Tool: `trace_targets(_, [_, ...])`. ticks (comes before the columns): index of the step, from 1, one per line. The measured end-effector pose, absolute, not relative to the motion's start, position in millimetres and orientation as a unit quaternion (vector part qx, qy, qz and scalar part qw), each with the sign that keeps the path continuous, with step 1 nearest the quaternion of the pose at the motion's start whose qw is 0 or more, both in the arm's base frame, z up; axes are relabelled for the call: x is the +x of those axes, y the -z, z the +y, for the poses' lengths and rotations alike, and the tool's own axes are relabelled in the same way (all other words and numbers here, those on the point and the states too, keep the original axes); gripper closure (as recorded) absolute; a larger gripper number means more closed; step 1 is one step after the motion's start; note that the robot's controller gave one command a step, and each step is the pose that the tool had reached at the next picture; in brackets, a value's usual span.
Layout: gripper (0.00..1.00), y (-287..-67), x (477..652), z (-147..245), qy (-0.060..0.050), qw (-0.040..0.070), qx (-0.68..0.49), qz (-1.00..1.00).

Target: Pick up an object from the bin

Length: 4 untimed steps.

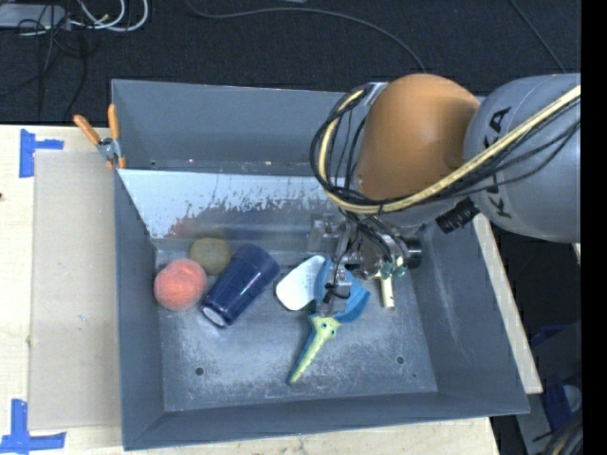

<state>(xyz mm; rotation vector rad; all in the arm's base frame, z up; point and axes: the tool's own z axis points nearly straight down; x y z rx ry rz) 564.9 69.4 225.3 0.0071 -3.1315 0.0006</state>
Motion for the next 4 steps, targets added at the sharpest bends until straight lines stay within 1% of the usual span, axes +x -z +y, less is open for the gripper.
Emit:
trace_targets(1, [0.0, -230.1, 566.1, 69.0, 0.0, 0.001, 0.001, -1.0])
trace_targets(2, [0.0, -196.1, 580.6, 63.8, 0.0, -0.001, 0.04, -0.999])
trace_targets(3, [0.0, -167.6, 541.9, 16.5, 0.001, 0.002, 0.128, -0.992])
trace_targets(4, [0.0, -153.1, 570.5, 12.6, 0.0, 0.001, 0.136, -0.991])
